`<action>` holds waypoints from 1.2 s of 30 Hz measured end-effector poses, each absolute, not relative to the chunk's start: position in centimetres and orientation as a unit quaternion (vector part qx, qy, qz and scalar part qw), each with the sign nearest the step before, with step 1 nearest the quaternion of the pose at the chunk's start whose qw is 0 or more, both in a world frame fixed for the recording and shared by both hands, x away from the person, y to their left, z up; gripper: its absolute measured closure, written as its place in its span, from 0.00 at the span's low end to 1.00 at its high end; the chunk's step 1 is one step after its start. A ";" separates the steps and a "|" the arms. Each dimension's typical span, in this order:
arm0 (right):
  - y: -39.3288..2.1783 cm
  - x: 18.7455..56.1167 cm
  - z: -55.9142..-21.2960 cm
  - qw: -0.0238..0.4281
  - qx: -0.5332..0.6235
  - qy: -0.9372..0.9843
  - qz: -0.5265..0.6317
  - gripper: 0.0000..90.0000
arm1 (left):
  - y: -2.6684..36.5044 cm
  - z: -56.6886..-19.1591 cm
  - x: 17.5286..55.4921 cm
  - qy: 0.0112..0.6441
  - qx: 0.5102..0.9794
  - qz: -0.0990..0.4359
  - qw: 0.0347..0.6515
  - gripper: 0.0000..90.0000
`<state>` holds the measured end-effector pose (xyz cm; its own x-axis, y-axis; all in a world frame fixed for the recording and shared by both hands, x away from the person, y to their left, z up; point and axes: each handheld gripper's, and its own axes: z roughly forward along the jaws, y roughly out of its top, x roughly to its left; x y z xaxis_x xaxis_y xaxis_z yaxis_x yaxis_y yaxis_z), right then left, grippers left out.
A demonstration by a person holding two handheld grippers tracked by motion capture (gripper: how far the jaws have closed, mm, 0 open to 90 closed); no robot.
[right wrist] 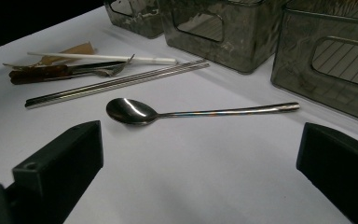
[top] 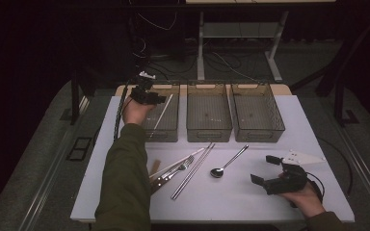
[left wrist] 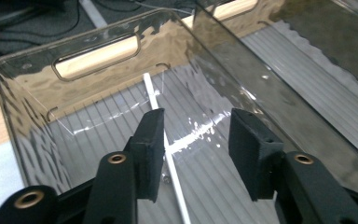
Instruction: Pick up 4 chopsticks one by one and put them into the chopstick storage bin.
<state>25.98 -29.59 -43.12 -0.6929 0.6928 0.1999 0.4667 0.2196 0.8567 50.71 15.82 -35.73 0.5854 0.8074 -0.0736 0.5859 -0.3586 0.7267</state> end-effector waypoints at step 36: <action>-29.7 25.9 -43.2 0.112 0.379 0.771 0.499 0.01 | 14.7 -35.5 40.2 0.336 0.843 0.129 0.401 0.25</action>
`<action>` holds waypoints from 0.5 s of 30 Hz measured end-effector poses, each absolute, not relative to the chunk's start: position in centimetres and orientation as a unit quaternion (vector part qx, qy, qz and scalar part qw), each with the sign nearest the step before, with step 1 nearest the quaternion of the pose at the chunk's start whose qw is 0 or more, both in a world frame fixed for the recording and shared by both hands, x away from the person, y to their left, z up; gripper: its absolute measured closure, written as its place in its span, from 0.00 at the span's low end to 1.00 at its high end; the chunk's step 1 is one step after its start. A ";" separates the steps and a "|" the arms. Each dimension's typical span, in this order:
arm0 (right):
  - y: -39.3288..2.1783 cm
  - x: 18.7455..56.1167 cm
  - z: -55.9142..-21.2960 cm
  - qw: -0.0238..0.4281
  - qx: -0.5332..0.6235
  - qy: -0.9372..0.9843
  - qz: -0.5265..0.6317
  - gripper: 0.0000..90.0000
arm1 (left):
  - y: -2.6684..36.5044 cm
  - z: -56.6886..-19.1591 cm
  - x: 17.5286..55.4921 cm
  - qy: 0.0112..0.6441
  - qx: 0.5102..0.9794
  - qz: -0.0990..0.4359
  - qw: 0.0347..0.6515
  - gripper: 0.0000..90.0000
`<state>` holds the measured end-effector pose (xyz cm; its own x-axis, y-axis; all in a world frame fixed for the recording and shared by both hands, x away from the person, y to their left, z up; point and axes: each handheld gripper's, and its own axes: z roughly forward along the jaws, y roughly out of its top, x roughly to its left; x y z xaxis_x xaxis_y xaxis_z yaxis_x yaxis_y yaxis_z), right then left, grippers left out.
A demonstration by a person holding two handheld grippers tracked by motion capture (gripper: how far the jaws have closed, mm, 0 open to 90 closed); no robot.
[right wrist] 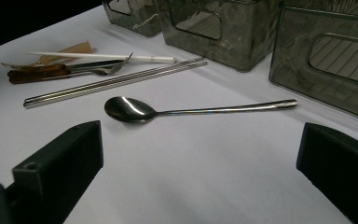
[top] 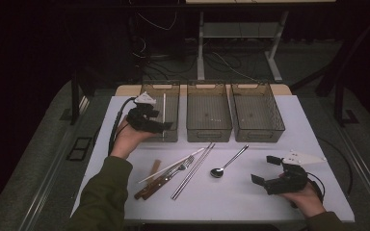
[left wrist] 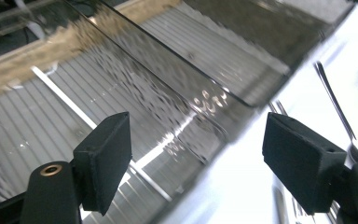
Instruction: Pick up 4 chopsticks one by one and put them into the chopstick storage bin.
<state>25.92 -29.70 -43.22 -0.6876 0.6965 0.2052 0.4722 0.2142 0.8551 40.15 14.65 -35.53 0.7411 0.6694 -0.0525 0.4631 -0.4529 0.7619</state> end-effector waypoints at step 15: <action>-29.8 25.9 -43.2 0.114 0.378 0.771 0.500 0.01 | 14.0 -37.4 35.8 0.320 0.841 0.133 0.416 0.24</action>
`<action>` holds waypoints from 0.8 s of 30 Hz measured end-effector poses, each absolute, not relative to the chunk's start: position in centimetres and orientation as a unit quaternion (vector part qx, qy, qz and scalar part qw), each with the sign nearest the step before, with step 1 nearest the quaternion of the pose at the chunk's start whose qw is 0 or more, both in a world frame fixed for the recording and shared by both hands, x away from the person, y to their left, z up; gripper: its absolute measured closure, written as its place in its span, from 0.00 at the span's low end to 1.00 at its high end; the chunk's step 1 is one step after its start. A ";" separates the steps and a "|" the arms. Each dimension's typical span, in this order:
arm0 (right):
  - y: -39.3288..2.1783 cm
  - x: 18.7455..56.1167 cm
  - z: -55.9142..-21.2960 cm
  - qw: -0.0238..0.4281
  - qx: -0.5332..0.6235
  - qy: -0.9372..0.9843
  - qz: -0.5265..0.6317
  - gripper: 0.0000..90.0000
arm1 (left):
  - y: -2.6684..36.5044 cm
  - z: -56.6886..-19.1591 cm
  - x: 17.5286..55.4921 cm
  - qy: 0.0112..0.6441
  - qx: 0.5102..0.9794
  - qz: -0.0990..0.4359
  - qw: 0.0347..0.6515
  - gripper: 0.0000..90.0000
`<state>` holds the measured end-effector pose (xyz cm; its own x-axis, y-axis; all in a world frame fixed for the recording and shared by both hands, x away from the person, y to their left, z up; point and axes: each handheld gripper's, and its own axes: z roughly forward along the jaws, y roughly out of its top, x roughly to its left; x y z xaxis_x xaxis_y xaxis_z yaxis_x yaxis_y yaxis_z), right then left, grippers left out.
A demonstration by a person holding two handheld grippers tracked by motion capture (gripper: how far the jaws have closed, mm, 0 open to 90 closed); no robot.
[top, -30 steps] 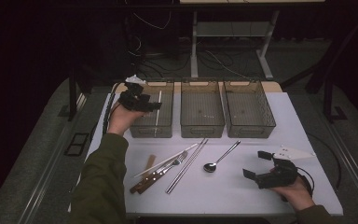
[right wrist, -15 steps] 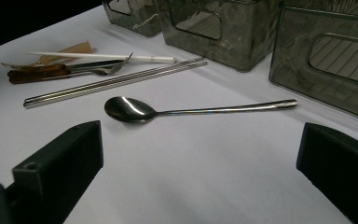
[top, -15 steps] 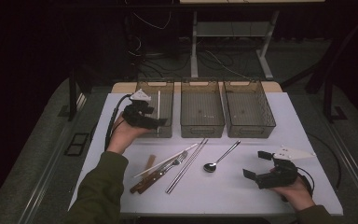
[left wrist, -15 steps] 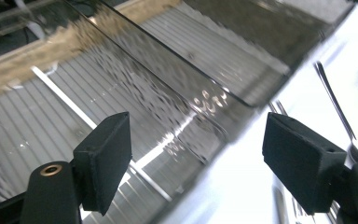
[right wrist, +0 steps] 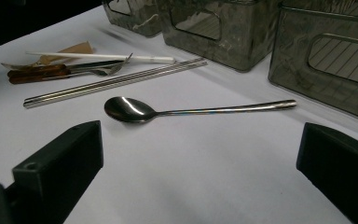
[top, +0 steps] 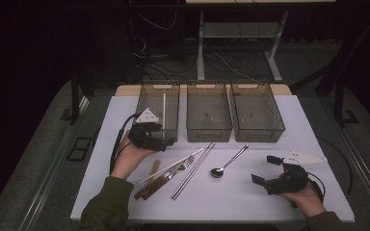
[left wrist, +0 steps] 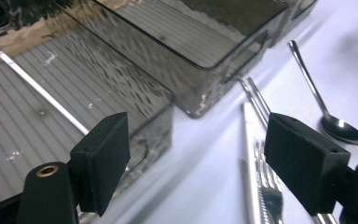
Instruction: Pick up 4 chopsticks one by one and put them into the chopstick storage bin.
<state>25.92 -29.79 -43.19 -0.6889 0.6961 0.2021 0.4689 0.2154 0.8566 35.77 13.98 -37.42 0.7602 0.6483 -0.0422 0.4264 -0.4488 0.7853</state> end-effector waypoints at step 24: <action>-30.0 25.8 -43.1 0.114 0.387 0.766 0.501 0.01 | 13.7 -41.4 30.2 0.293 0.862 0.115 0.398 0.50</action>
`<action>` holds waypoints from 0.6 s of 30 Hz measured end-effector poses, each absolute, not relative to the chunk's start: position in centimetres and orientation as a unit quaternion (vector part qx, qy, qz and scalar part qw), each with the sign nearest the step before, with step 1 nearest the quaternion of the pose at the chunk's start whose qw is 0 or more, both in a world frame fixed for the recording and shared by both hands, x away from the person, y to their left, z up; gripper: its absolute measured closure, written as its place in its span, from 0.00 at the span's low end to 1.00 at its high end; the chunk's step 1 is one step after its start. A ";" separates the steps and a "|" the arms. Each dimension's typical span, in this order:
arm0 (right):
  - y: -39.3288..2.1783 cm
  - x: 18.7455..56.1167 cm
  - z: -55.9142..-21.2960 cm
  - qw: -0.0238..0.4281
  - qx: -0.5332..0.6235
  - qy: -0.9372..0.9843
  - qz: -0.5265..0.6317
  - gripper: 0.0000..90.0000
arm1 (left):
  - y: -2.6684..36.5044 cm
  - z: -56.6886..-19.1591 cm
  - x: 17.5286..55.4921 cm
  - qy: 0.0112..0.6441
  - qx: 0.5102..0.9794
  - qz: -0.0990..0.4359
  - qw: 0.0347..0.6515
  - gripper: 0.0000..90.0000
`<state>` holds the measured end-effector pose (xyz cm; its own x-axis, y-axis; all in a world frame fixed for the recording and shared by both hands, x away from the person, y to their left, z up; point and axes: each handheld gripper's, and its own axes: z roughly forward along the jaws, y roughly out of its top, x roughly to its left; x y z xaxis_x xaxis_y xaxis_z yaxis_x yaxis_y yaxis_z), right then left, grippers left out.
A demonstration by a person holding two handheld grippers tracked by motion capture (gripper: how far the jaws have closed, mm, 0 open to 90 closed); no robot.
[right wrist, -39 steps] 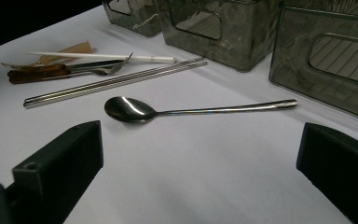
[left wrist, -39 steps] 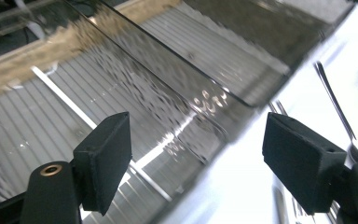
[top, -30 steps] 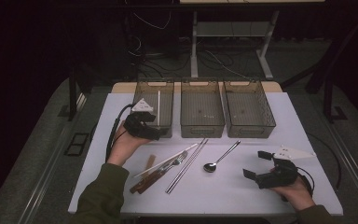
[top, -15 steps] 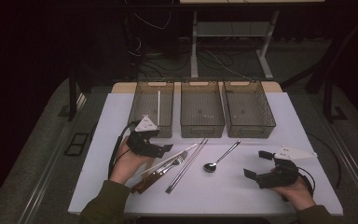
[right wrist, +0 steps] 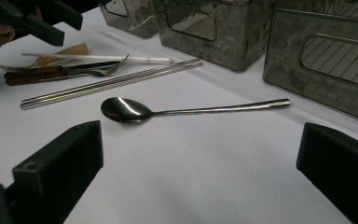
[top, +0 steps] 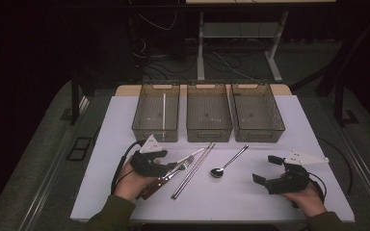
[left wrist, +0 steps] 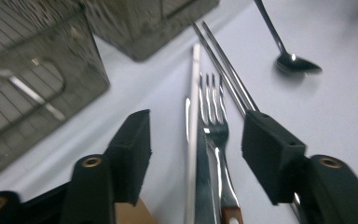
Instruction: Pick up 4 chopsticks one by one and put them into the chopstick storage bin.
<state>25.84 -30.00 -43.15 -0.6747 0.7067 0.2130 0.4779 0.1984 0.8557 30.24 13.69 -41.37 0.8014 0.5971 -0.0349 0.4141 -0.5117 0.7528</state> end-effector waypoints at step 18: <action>-30.4 25.9 -43.1 0.114 0.393 0.759 0.507 0.01 | 13.6 -42.9 30.9 0.296 0.883 0.113 0.346 0.73</action>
<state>25.86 -30.43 -43.13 -0.6653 0.7121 0.2244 0.4803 0.1781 0.8588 30.94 13.55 -42.95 0.7996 0.6005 -0.0057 0.4444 -0.5853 0.6782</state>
